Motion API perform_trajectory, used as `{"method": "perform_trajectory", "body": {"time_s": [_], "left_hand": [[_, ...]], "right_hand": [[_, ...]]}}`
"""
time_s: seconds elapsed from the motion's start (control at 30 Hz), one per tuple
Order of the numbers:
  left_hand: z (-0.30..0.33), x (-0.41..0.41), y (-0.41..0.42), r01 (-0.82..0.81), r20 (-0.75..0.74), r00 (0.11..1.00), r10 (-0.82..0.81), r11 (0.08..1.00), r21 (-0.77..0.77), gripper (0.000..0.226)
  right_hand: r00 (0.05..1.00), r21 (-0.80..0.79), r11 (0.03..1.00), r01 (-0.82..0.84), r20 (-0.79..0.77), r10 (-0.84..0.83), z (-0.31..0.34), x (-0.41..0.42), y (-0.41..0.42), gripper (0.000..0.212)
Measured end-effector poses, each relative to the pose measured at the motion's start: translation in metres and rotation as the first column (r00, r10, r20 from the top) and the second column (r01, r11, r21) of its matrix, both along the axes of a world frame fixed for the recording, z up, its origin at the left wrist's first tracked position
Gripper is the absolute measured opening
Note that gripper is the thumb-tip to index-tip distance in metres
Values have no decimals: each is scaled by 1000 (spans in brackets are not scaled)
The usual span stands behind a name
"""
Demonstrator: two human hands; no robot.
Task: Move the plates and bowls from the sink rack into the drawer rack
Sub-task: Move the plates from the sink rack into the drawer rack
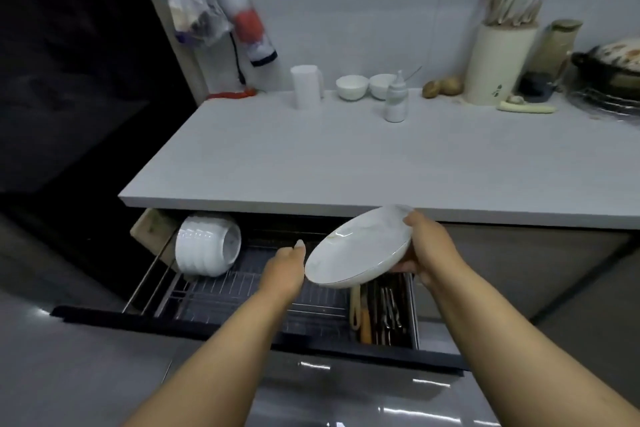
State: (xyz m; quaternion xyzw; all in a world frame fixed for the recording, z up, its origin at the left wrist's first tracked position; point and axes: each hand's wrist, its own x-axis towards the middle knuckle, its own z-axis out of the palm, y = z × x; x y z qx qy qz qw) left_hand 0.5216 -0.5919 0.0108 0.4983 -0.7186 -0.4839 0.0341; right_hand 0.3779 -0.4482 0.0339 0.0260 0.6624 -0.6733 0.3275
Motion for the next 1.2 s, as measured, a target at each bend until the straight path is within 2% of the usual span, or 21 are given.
{"method": "perform_trajectory", "body": {"time_s": [0.13,0.23,0.4,0.5,0.67,0.77,0.97,1.2], "left_hand": [[-17,45,-54,-47,18,999,49,995,-84,50],[-25,73,-82,-127,-12,992,126,989,-74,49],[-37,107,-120,-168,28,985,173,978,-121,43],[-45,124,-136,-171,48,982,180,973,-156,43],[-56,148,-162,-160,96,979,180,969,-188,56],[-69,156,-186,-115,182,971,158,968,-223,65],[-100,158,-235,-14,323,939,116,953,-302,67],[-137,161,-265,174,464,885,23,909,-377,70]], "right_hand": [[997,42,996,-76,10,75,-10,31,-54,31],[992,64,990,-123,24,122,-14,51,-88,32],[979,132,970,-202,3,203,-29,68,-138,33],[957,213,938,-275,-27,287,-41,75,-167,27],[885,331,849,-412,-76,459,-77,82,-215,27],[849,354,800,-485,-29,527,-104,84,-247,30],[823,370,754,-543,59,564,-149,77,-305,38],[811,498,705,-504,-6,585,-173,72,-352,54]]}}
